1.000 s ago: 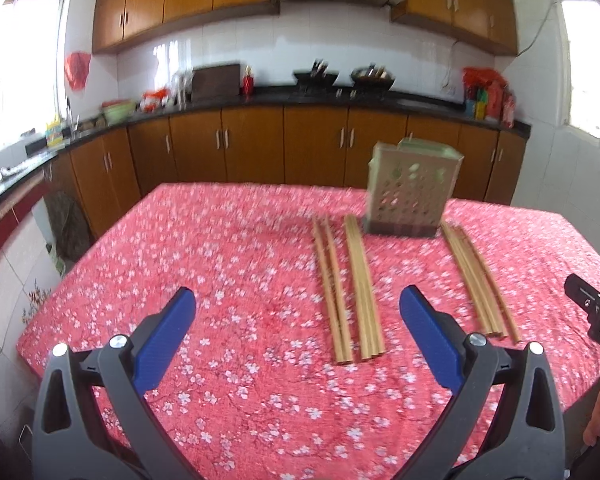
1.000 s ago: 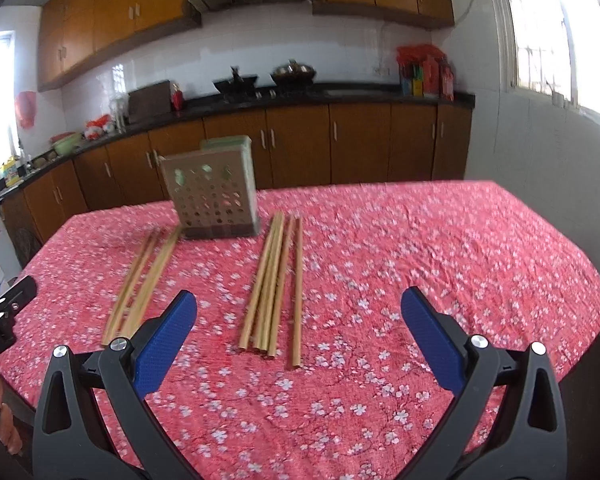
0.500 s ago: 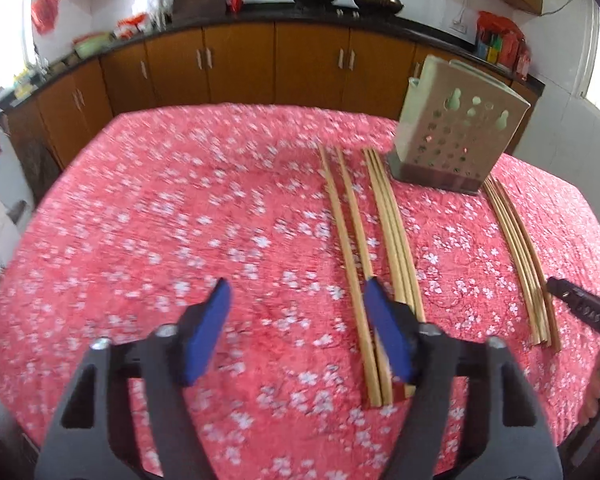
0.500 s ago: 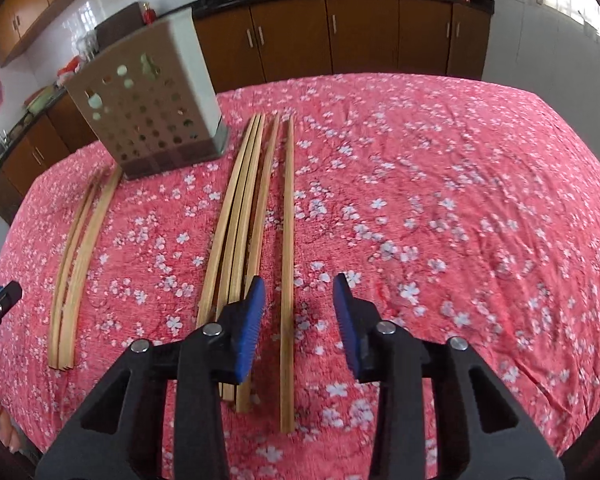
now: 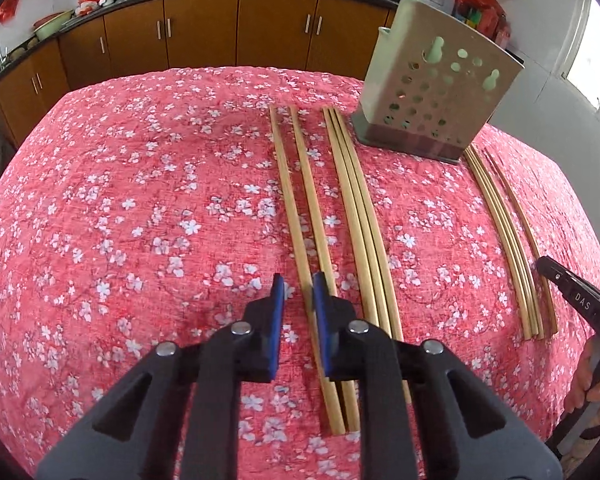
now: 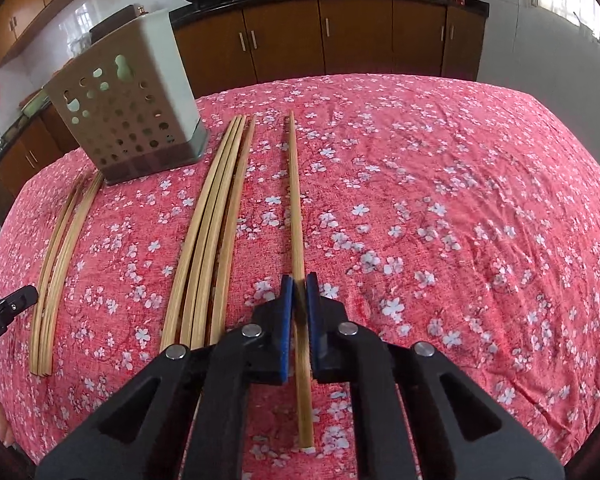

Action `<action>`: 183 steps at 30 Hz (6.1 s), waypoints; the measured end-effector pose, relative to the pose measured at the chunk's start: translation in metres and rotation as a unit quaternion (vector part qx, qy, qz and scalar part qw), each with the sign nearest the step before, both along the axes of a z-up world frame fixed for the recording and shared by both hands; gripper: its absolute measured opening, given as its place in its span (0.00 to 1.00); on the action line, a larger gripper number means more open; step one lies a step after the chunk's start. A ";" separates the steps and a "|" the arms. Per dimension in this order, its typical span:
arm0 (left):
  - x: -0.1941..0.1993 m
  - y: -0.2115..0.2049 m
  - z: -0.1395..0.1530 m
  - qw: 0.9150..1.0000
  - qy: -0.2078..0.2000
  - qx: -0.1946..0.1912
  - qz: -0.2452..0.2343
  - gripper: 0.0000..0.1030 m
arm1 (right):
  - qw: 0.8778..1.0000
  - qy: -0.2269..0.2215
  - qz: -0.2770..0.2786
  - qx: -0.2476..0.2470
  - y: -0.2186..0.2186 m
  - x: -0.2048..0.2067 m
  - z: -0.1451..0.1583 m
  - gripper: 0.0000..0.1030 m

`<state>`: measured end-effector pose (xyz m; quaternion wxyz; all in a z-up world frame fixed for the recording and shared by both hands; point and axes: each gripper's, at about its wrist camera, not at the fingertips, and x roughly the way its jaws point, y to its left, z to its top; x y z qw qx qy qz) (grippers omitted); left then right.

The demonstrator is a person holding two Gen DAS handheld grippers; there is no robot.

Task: Organize utensils
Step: 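Close the left tool on one bamboo chopstick while the right tool grasps another, then lift the left tool's chopstick toward the holder while the right tool lifts its own, then lower both chopsticks upright into the perforated holder and open both tools, then close the left tool on another chopstick while the right tool grasps one too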

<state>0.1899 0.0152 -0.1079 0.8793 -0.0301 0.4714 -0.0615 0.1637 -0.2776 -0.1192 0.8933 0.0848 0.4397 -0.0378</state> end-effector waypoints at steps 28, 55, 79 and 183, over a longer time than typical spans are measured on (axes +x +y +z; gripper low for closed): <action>0.023 0.049 -0.005 0.998 -0.045 0.023 0.033 0.10 | 0.999 -0.017 -0.030 -0.036 -0.031 0.016 0.002 0.08; -0.002 0.053 0.048 0.992 -0.117 0.022 0.043 0.08 | 0.991 -0.121 -0.048 -0.007 -0.055 -0.017 0.058 0.07; 0.003 0.056 0.191 0.956 -0.286 0.012 0.060 0.07 | 0.959 -0.277 -0.052 -0.004 -0.061 -0.004 0.169 0.07; 0.028 0.040 -0.014 0.998 -0.048 0.003 0.050 0.11 | 1.000 -0.021 0.011 -0.014 -0.024 0.027 -0.009 0.08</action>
